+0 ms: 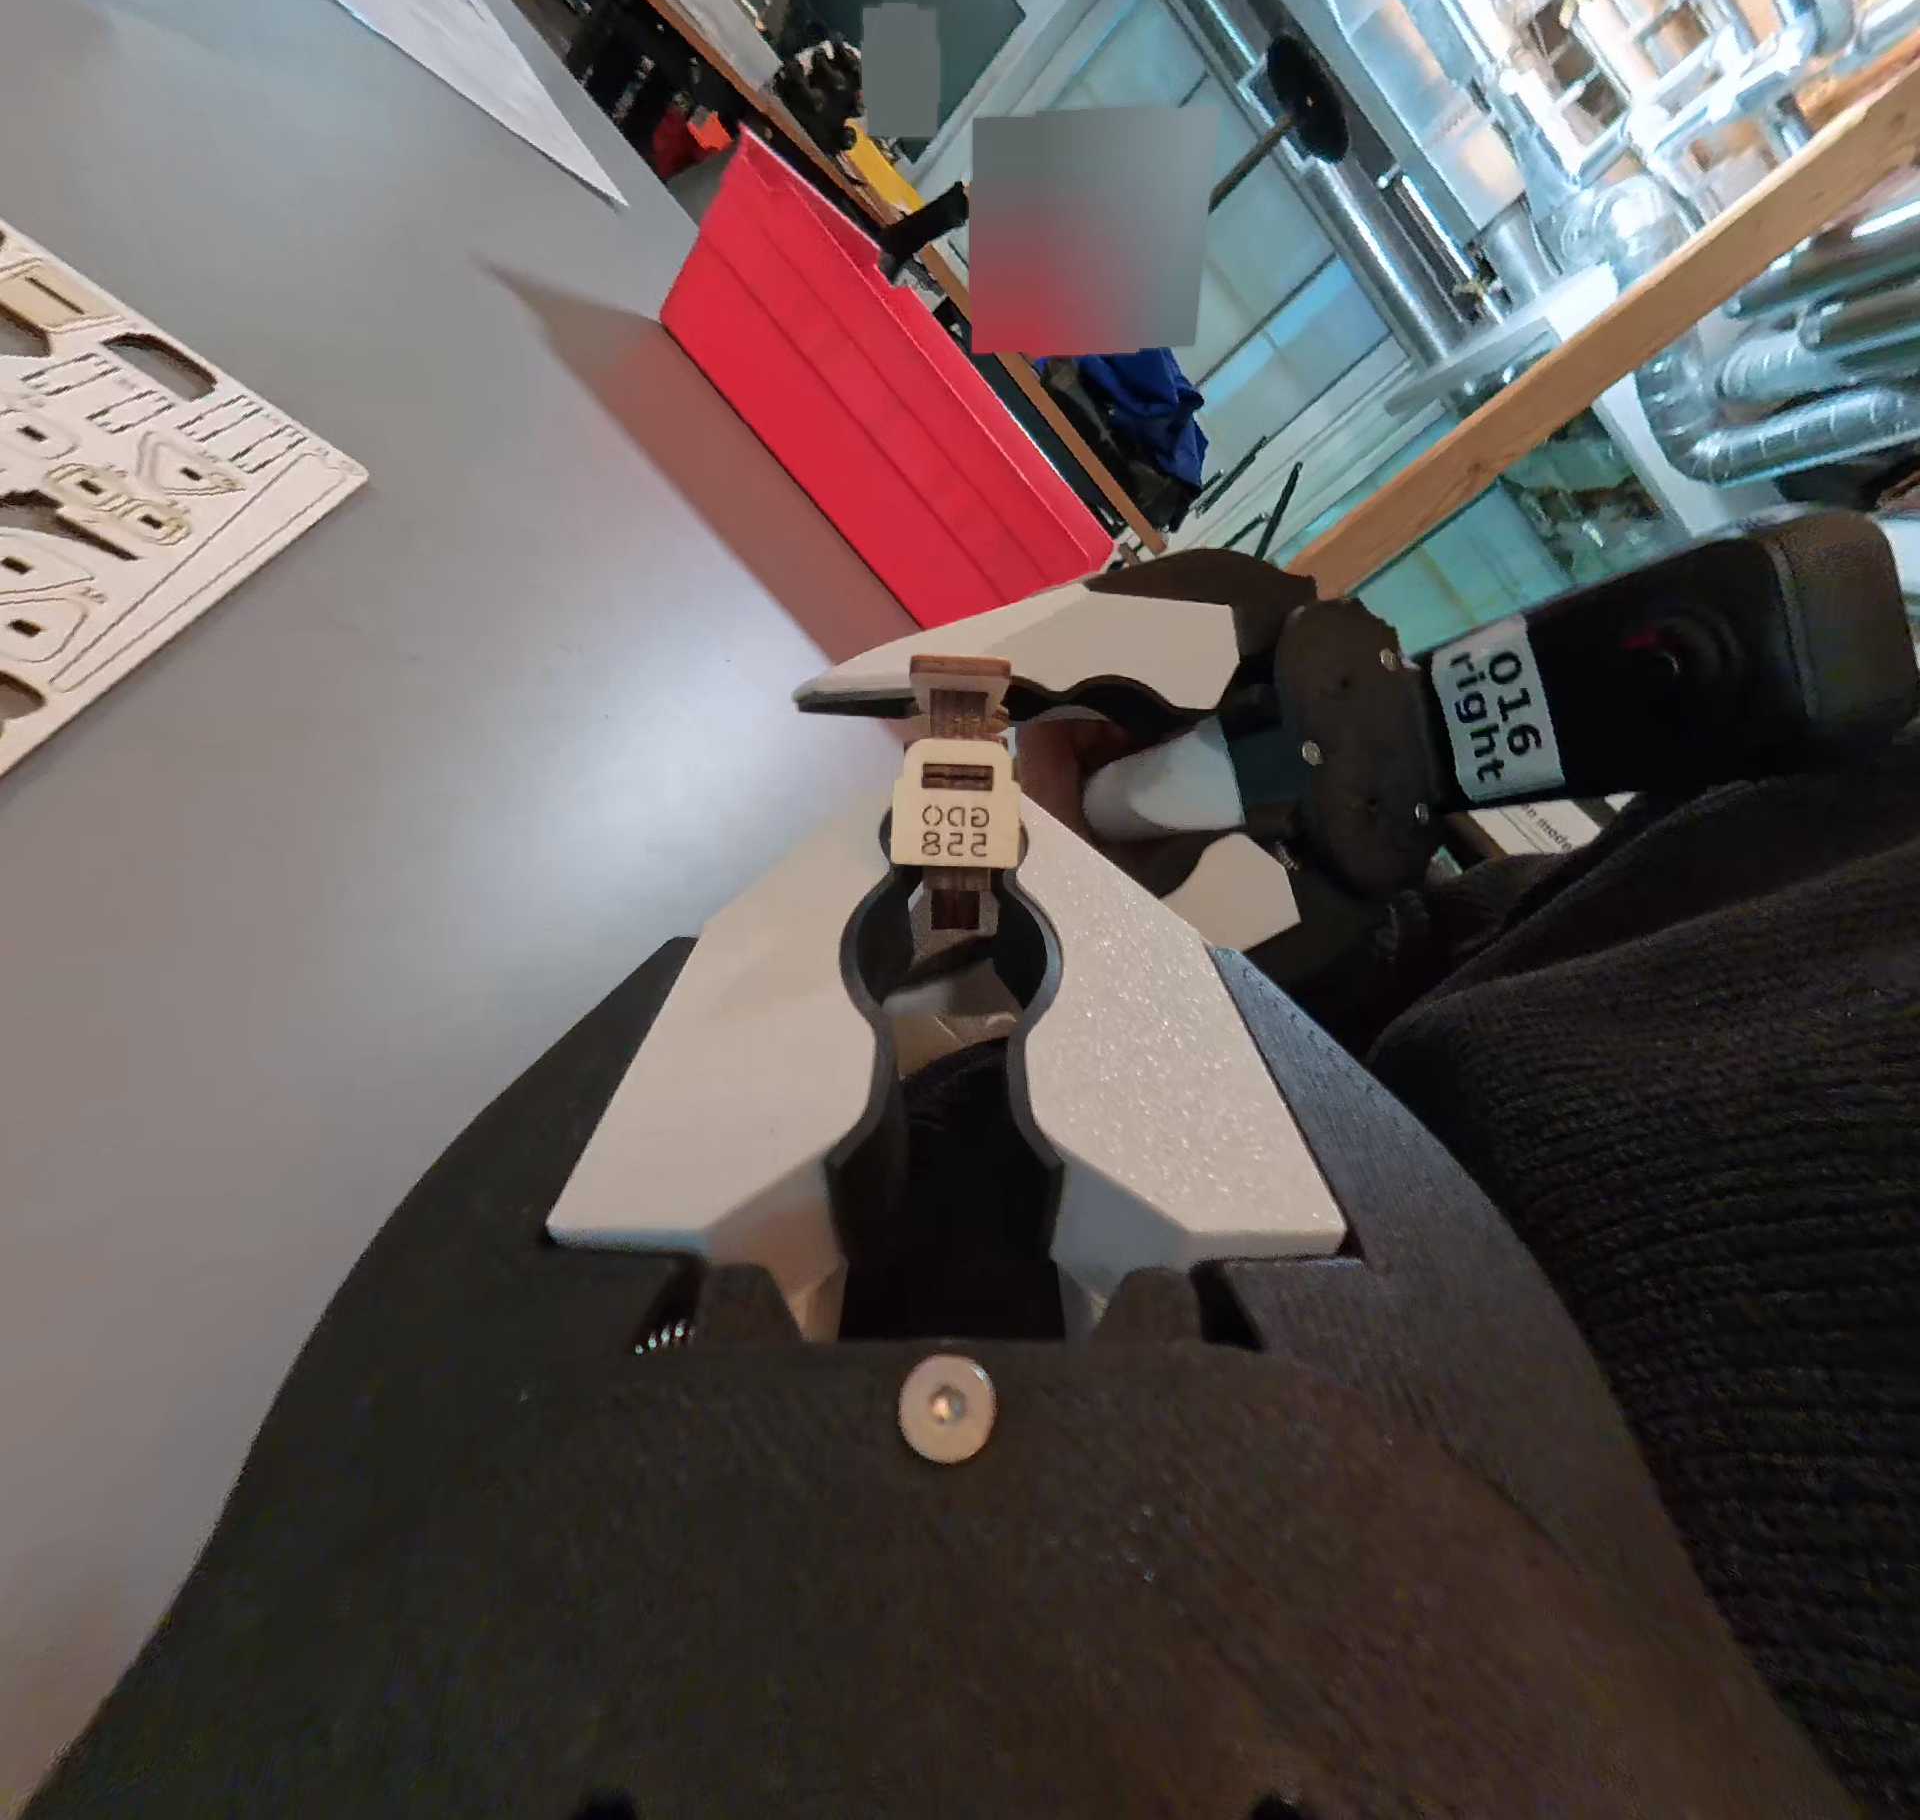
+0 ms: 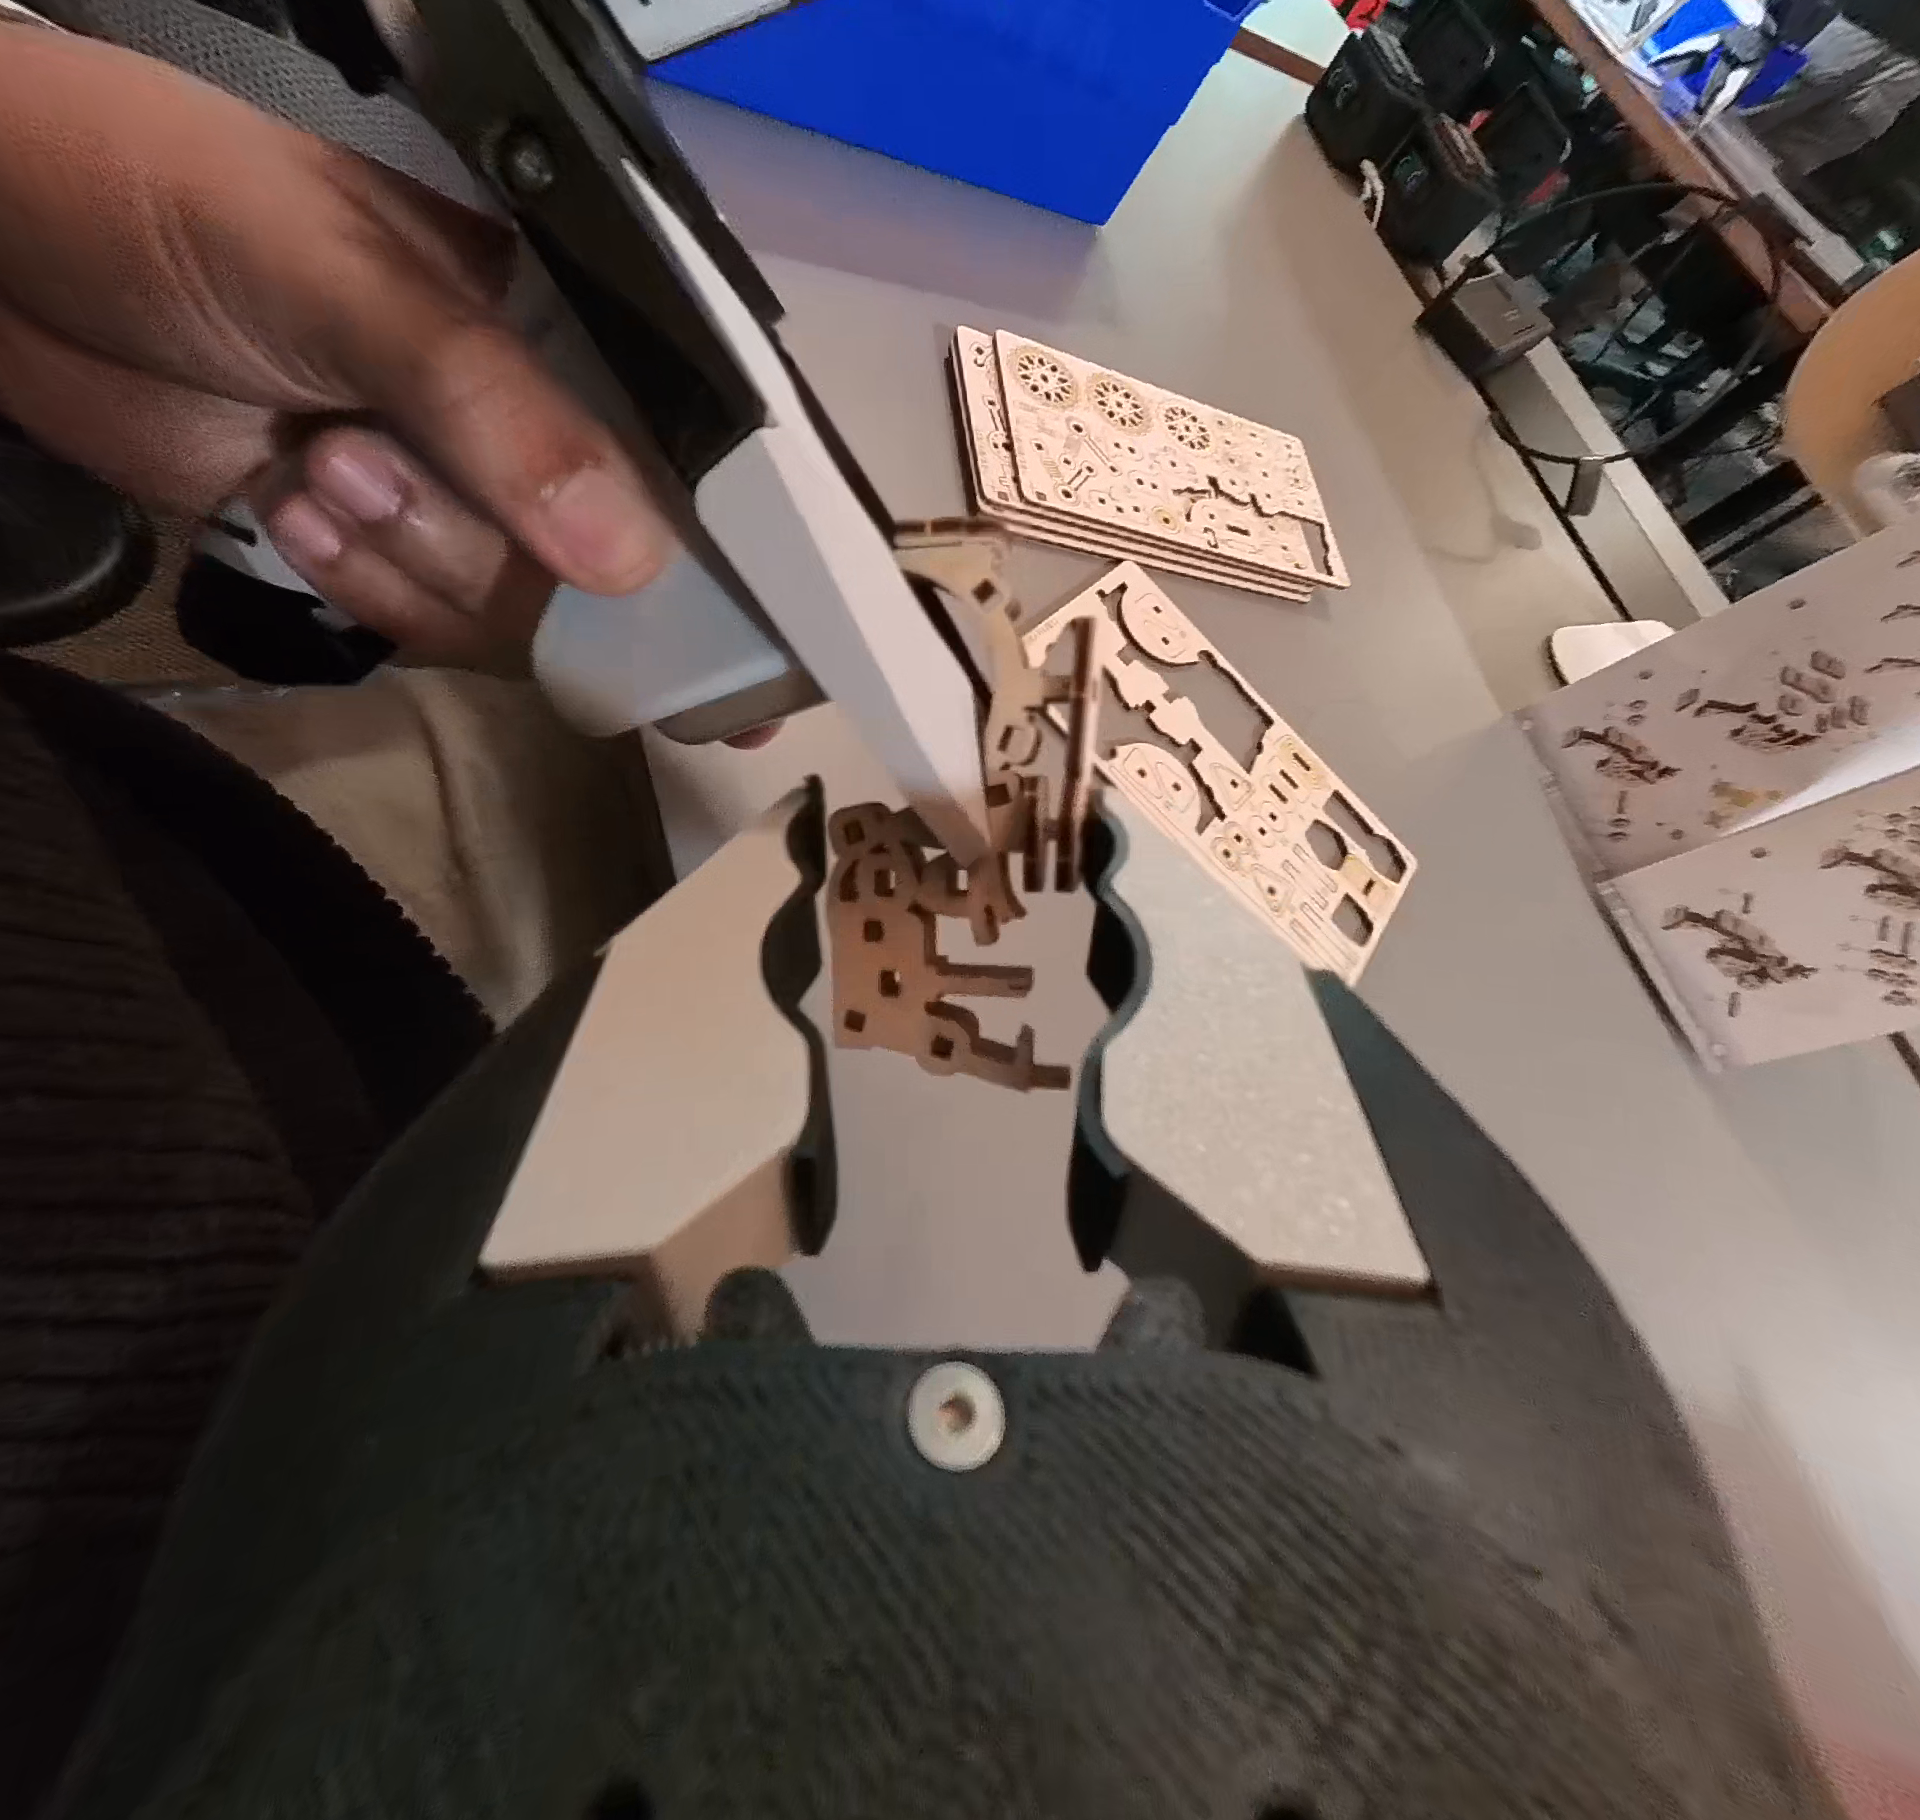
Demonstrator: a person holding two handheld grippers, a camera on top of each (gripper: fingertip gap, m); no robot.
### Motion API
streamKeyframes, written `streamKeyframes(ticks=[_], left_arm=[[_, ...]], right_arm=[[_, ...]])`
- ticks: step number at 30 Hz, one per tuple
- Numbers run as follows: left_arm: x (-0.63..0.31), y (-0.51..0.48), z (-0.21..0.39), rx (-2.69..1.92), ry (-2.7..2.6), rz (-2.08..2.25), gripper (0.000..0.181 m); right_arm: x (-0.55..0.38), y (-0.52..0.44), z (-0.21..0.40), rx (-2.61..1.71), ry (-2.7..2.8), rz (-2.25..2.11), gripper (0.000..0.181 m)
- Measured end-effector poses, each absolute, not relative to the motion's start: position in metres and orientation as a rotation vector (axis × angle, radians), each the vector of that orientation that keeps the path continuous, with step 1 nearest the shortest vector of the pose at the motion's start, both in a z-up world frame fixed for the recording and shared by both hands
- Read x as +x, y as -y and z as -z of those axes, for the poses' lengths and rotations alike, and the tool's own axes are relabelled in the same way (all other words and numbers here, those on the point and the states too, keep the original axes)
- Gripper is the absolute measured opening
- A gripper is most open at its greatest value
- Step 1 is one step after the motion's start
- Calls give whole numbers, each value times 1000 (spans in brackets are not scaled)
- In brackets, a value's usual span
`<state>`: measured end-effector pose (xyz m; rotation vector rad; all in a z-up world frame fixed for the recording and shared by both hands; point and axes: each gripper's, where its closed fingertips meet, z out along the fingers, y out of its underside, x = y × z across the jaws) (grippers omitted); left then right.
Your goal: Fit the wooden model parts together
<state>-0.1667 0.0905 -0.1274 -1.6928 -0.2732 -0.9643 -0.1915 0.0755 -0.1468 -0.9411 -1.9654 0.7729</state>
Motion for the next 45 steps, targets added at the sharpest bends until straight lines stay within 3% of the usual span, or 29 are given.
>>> streamKeyframes(ticks=[1, 25, 29, 45], left_arm=[[-165, -90, 127, -1698, 262, 954, 7], [-170, -92, 130, -1667, 350, 1008, 7], [-167, -93, 132, -1662, 389, 1066, 7], [-170, -93, 135, -1645, 431, 1088, 7]], right_arm=[[-191, -76, 147, -938, 1968, -771, 48], [-196, -81, 151, -906, 1922, -622, 45], [-198, -83, 149, -898, 1892, -631, 58], [-195, -83, 152, -874, 1915, -555, 47]])
